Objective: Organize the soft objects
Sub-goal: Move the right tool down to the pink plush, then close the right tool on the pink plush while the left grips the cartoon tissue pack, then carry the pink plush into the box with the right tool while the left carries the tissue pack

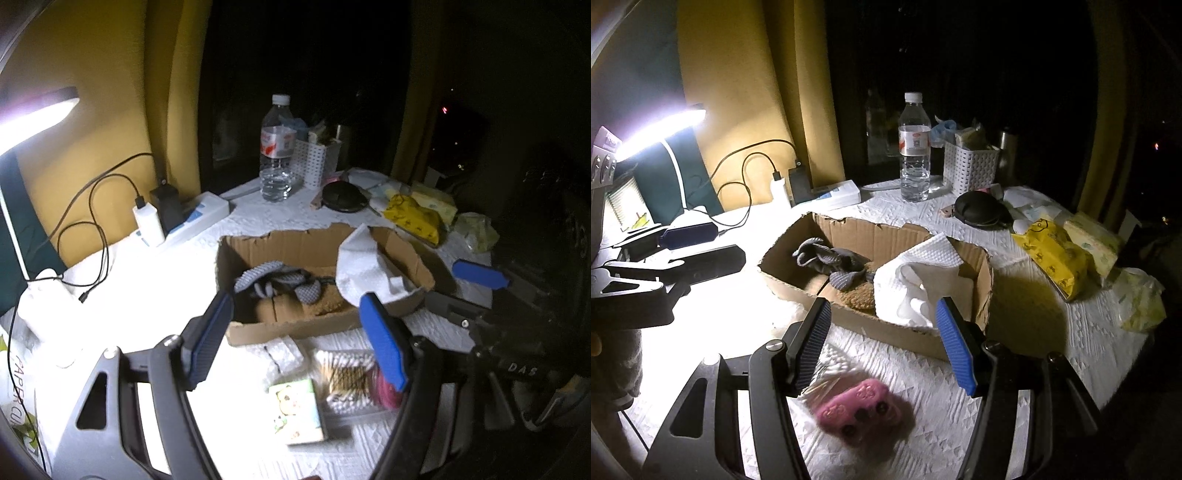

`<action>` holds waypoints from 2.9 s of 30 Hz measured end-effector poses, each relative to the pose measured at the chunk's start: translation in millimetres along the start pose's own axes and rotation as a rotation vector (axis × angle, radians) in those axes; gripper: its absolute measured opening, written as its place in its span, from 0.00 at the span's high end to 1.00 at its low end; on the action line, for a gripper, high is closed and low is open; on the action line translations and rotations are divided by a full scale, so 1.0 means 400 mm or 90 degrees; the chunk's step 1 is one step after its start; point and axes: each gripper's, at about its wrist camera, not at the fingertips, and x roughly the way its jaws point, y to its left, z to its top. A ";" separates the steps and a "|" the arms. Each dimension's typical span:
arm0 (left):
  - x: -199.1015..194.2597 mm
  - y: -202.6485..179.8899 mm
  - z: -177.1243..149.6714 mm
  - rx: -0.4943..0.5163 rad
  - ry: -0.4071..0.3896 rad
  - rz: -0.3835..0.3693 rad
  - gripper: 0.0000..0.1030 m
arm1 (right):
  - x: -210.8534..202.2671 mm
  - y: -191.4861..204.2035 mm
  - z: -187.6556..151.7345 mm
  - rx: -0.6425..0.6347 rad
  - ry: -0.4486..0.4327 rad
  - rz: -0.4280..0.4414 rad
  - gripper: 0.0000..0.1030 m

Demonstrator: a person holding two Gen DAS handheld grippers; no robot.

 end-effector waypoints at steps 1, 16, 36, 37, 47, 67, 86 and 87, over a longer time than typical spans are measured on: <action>-0.004 -0.001 -0.004 0.000 0.000 0.000 0.29 | -0.003 0.003 -0.004 0.000 0.000 0.000 0.39; 0.009 -0.027 -0.085 0.008 0.038 -0.007 0.29 | -0.009 0.009 -0.090 0.018 0.024 0.004 0.39; 0.085 -0.012 -0.176 0.007 0.106 0.013 0.29 | 0.072 0.002 -0.189 0.053 0.073 0.032 0.39; 0.089 -0.009 -0.180 0.006 0.110 0.015 0.29 | 0.075 0.002 -0.190 0.054 0.075 0.033 0.39; 0.135 0.011 -0.211 0.000 0.144 0.025 0.28 | 0.114 -0.004 -0.216 0.068 0.097 0.044 0.39; 0.170 0.012 -0.260 0.026 0.185 0.014 0.51 | 0.131 0.041 -0.241 0.063 0.117 0.101 0.59; 0.056 -0.028 -0.213 0.047 0.117 -0.002 0.54 | 0.026 0.036 -0.180 0.032 0.067 0.074 0.60; 0.053 -0.028 -0.206 0.049 0.114 -0.001 0.54 | 0.018 0.036 -0.175 0.029 0.063 0.074 0.60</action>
